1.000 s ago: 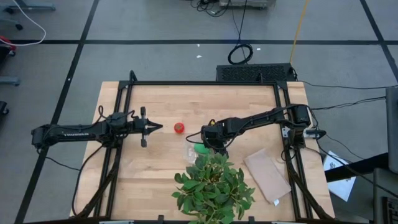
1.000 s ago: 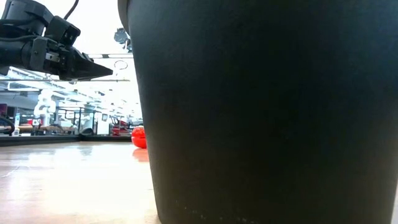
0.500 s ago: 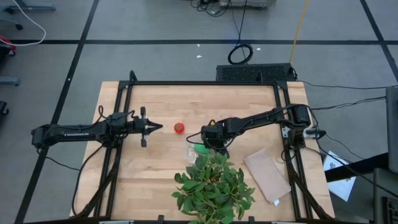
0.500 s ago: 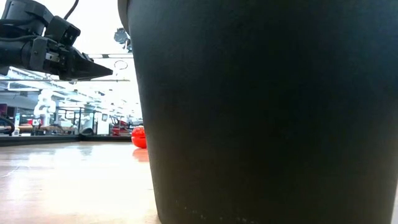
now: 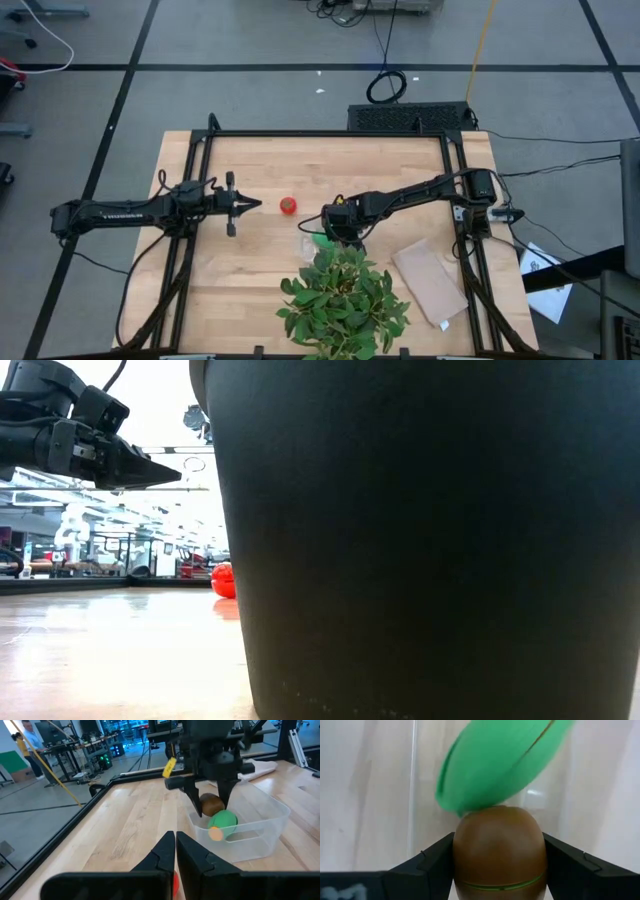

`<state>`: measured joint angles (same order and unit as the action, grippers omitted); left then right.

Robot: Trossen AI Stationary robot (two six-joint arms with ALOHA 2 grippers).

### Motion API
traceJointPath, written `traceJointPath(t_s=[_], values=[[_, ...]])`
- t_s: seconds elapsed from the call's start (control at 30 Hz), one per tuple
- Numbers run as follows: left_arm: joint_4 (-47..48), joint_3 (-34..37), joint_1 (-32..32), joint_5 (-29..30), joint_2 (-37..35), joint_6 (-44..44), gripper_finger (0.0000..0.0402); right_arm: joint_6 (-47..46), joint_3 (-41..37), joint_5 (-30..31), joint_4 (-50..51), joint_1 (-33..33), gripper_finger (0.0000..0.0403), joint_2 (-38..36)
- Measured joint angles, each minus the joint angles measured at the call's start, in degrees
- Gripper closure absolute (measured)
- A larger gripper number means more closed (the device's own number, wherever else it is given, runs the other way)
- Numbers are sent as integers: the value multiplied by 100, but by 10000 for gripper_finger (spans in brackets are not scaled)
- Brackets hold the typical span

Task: Pick and placing Produce into tupperware
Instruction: Put the brown kiwi into the transparent bin

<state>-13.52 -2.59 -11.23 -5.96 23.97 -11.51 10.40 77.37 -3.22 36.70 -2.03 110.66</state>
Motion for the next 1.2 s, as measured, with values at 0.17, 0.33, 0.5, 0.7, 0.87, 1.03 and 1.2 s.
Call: traceJointPath(t_s=[0.17, 0.33, 0.5, 0.7, 0.87, 1.03, 1.2], values=[[0, 0, -1, 0, 0, 7, 380, -28, 3, -91, 103, 2, 162, 174], [2, 0, -1, 0, 1, 7, 380, -70, 3, -152, 74, 3, 162, 172], [2, 0, -2, 0, 2, 9, 380, -71, 3, -151, 80, 3, 162, 168], [2, 0, -1, 0, 0, 20, 380, -73, 1, -146, 80, 3, 161, 168], [2, 0, 0, 0, 2, 20, 380, -73, -1, -146, 84, 3, 151, 168], [2, 0, -1, 0, 1, 20, 380, -73, -1, -144, 84, 3, 155, 168], [2, 0, -2, 0, 0, 20, 380, -73, -1, -142, 87, 3, 155, 168]])
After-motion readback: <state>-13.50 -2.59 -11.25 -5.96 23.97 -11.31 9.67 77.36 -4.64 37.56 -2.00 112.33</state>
